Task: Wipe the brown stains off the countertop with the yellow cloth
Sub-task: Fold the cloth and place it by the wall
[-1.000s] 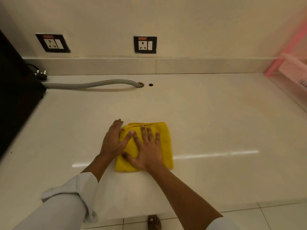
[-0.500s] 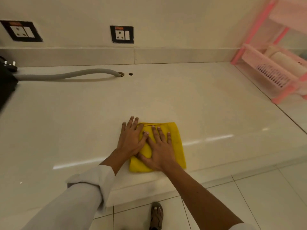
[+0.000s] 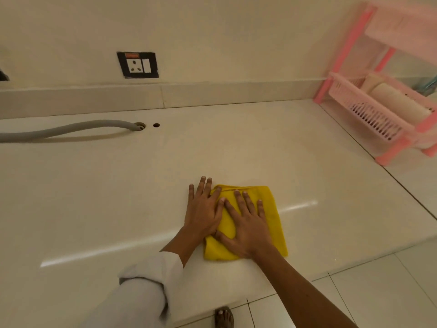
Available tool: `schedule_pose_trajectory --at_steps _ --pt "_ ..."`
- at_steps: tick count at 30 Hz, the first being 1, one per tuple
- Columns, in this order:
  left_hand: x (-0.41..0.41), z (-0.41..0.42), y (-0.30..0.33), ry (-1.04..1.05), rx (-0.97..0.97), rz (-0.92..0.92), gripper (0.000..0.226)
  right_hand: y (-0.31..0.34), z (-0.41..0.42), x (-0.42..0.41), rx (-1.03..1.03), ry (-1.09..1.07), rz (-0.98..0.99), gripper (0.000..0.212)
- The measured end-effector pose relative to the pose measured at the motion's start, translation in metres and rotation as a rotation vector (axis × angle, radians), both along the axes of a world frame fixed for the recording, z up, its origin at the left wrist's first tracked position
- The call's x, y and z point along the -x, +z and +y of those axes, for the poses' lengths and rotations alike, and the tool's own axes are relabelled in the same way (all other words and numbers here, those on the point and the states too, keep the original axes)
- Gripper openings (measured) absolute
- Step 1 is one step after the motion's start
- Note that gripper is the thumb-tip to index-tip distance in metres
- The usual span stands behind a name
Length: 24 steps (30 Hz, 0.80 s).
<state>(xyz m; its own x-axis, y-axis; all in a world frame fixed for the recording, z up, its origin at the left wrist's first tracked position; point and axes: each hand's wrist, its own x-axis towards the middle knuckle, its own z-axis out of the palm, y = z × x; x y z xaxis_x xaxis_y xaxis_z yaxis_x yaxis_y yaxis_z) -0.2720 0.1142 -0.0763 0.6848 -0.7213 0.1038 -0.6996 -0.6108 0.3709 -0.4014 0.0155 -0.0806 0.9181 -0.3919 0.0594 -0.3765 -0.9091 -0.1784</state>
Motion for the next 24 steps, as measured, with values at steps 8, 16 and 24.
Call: schedule_pose_trajectory --at_steps 8,16,24 --pt "-0.054 -0.050 0.007 0.125 -0.045 -0.054 0.050 0.002 -0.062 -0.070 -0.038 0.130 0.001 0.092" --pt "-0.072 -0.050 0.037 0.444 -0.231 0.010 0.047 0.031 -0.095 -0.086 -0.421 0.006 -0.438 0.074" --pt "-0.054 -0.059 0.044 0.488 -0.256 0.311 0.063 0.031 -0.118 -0.072 -0.277 -0.216 0.060 0.063"
